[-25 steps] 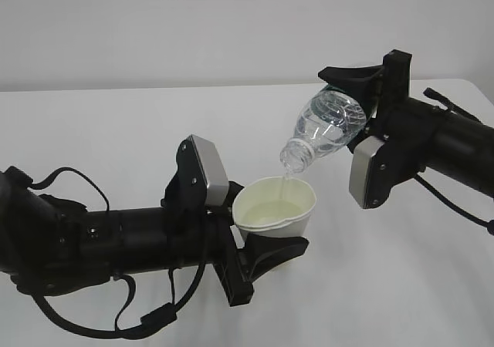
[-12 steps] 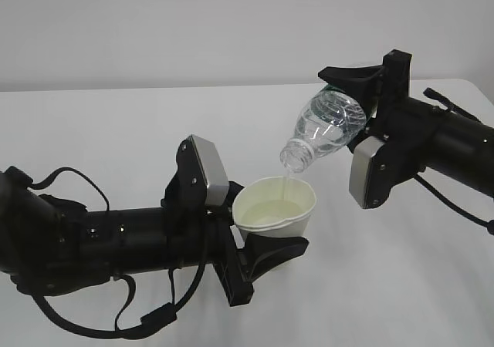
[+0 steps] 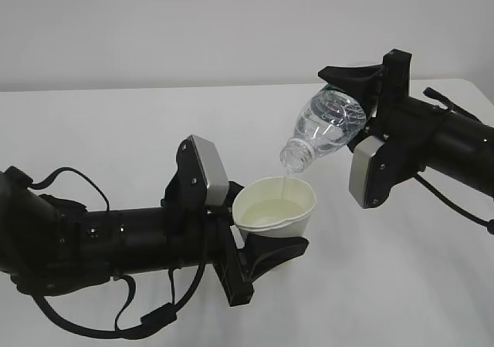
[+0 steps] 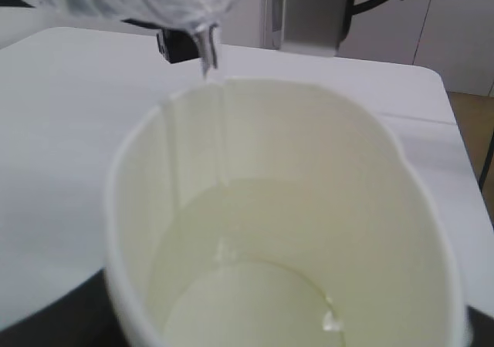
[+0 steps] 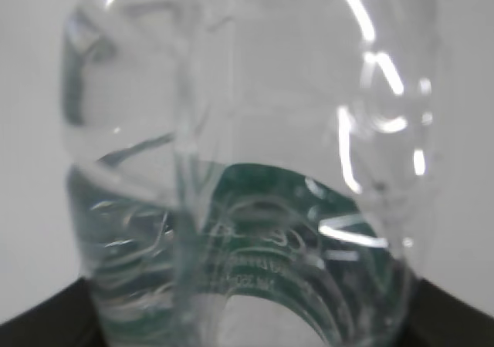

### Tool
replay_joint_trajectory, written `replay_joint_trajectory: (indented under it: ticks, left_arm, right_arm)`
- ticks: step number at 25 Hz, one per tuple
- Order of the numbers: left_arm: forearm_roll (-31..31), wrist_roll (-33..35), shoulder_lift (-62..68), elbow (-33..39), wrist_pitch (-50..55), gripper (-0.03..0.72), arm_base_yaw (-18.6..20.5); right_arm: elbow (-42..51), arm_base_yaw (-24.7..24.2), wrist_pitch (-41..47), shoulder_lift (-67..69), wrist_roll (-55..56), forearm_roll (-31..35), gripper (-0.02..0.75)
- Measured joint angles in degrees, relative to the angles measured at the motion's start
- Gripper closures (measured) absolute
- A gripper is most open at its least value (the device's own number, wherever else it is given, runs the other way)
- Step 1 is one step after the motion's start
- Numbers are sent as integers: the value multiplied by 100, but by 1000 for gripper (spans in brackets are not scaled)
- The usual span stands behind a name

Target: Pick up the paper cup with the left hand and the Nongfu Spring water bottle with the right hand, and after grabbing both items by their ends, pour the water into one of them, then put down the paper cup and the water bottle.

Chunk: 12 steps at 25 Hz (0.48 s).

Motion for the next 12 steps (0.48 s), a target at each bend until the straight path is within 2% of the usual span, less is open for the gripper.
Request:
replay_joint_trajectory:
  ticks: [12]
  left_arm:
    - [0, 0, 0, 0, 9, 233, 0]
  right_arm:
    - [0, 0, 0, 0, -91, 0, 274]
